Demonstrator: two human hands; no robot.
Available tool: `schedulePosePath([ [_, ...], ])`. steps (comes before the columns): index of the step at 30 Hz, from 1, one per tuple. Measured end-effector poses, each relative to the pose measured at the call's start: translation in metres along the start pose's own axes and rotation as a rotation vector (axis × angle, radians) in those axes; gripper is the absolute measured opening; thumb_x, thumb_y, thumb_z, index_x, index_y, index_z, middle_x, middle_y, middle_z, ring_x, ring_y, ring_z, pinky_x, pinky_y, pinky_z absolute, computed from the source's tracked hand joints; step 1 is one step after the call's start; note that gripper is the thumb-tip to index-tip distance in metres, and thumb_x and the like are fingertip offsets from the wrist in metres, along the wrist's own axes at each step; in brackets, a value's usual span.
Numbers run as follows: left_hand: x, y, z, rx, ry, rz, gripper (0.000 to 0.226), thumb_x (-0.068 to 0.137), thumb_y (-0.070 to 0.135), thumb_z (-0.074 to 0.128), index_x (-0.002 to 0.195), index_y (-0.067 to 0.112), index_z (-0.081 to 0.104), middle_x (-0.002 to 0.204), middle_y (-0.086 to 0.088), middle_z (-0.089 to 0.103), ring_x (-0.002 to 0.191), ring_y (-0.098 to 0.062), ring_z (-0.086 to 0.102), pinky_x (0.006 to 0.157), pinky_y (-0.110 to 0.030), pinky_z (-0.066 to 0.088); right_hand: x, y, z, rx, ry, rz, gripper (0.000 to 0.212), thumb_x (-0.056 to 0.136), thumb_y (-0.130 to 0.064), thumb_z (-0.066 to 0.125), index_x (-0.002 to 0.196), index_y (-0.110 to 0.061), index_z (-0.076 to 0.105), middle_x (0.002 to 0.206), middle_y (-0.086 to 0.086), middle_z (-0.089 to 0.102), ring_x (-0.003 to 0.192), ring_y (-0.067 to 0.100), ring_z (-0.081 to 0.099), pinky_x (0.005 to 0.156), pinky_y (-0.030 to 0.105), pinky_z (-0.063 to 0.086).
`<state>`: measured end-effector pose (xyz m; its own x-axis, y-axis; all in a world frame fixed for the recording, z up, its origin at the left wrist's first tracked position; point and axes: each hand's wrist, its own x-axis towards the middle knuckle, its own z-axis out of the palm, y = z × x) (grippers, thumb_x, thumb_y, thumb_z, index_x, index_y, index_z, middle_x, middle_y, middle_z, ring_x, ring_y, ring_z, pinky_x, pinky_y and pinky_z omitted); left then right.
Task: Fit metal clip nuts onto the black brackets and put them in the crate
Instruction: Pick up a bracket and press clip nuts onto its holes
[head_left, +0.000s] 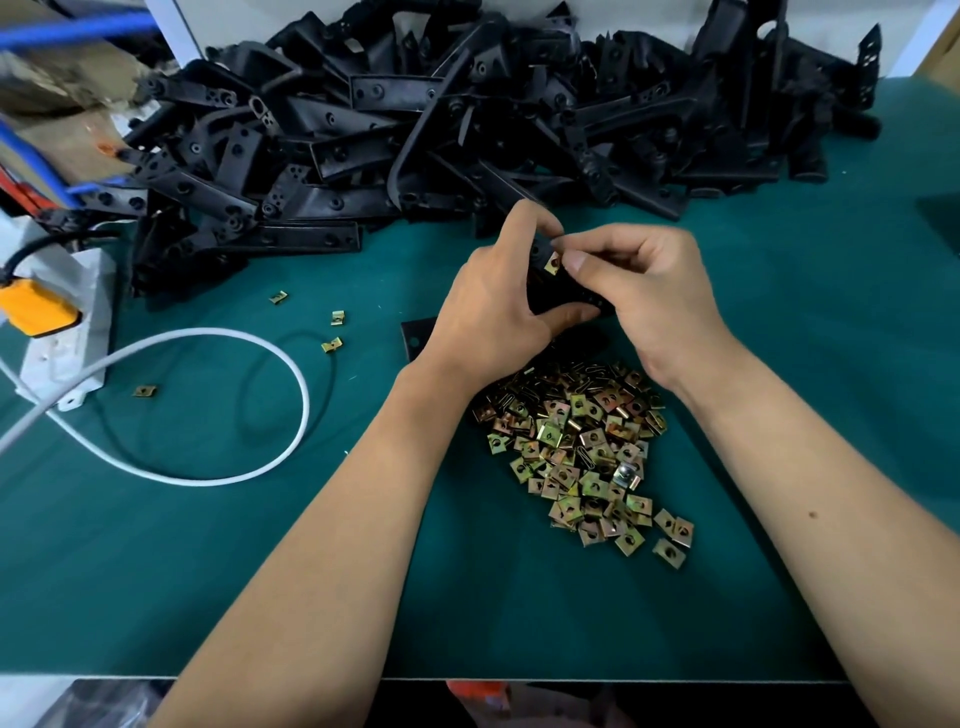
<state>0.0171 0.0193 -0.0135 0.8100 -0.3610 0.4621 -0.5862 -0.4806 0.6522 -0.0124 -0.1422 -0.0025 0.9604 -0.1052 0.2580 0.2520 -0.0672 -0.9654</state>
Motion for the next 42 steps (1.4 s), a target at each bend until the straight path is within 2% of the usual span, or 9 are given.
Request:
schedulePosePath([
  [4,0.002,-0.004,0.001,-0.033,0.008,-0.031,0.062,0.078,0.038,0.088,0.119,0.018,0.045,0.090,0.004,0.069,0.077,-0.014,0.068,0.070,-0.045,0.056,0.000,0.002,0.002,0.071,-0.002,0.014,0.019,0.094,-0.010,0.064,0.102,-0.016,0.081,0.101,0.003,0.080,0.104,0.017,0.074,0.090,0.026,0.057],
  [15,0.001,-0.004,0.002,0.019,0.037,0.013,0.062,0.078,0.039,0.087,0.119,0.014,0.047,0.092,0.008,0.068,0.078,-0.013,0.067,0.071,-0.043,0.055,-0.004,0.002,0.007,-0.030,0.021,-0.010,0.008,0.089,-0.016,0.075,0.092,-0.023,0.078,0.091,-0.001,0.079,0.089,0.011,0.074,0.070,0.021,0.056],
  [23,0.002,-0.001,-0.004,0.108,0.040,0.054,0.065,0.073,0.044,0.087,0.120,0.022,0.047,0.090,0.013,0.065,0.079,-0.014,0.065,0.073,-0.041,0.055,0.004,0.002,0.002,0.216,0.235,0.072,0.013,0.087,-0.002,0.075,0.090,-0.014,0.076,0.083,0.002,0.077,0.083,0.012,0.072,0.072,0.024,0.052],
  [29,0.005,-0.012,-0.035,0.096,0.561,-0.130,0.061,0.077,0.039,0.085,0.121,0.013,0.052,0.094,0.022,0.056,0.088,-0.003,0.054,0.078,-0.027,0.048,0.007,0.007,-0.003,0.027,0.337,0.171,0.010,0.089,0.002,0.073,0.092,-0.008,0.076,0.081,0.007,0.075,0.062,0.011,0.067,0.062,0.026,0.056],
  [32,0.006,-0.004,-0.048,0.074,0.815,-0.073,0.059,0.079,0.032,0.084,0.120,0.005,0.052,0.098,0.025,0.056,0.087,0.005,0.057,0.082,-0.020,0.050,0.002,0.005,0.020,-0.083,0.068,0.118,0.020,0.091,0.007,0.071,0.098,-0.011,0.075,0.093,0.006,0.078,0.078,0.016,0.077,0.075,0.032,0.063],
  [35,0.007,0.006,-0.054,0.103,0.946,0.085,0.055,0.082,0.026,0.084,0.116,-0.004,0.053,0.103,0.014,0.059,0.089,0.003,0.058,0.082,-0.024,0.053,-0.006,-0.001,0.039,0.176,-0.285,0.086,0.033,0.095,0.015,0.059,0.121,-0.002,0.068,0.113,0.014,0.076,0.107,0.026,0.074,0.088,0.033,0.061],
  [38,0.007,0.011,-0.047,0.132,0.901,0.121,0.054,0.083,0.026,0.084,0.116,-0.004,0.053,0.104,0.010,0.056,0.089,-0.002,0.056,0.081,-0.018,0.049,-0.007,-0.002,0.031,0.159,-0.254,0.111,0.030,0.097,0.010,0.060,0.122,-0.004,0.068,0.111,0.011,0.077,0.105,0.024,0.075,0.080,0.034,0.063],
  [40,0.005,0.009,-0.037,0.164,0.735,0.078,0.055,0.083,0.030,0.082,0.118,0.001,0.052,0.103,0.007,0.059,0.089,-0.010,0.060,0.078,-0.025,0.051,-0.004,-0.001,0.017,-0.126,-0.146,0.054,0.022,0.096,-0.001,0.067,0.114,-0.012,0.074,0.101,0.004,0.079,0.093,0.019,0.076,0.073,0.031,0.062],
  [42,0.003,0.005,-0.028,0.187,0.552,0.026,0.057,0.083,0.033,0.081,0.122,0.006,0.050,0.100,0.005,0.063,0.088,-0.018,0.063,0.076,-0.037,0.052,0.000,0.000,0.002,-0.473,-0.098,-0.083,0.016,0.093,-0.011,0.073,0.105,-0.021,0.078,0.095,-0.008,0.077,0.089,0.007,0.072,0.080,0.020,0.056],
])
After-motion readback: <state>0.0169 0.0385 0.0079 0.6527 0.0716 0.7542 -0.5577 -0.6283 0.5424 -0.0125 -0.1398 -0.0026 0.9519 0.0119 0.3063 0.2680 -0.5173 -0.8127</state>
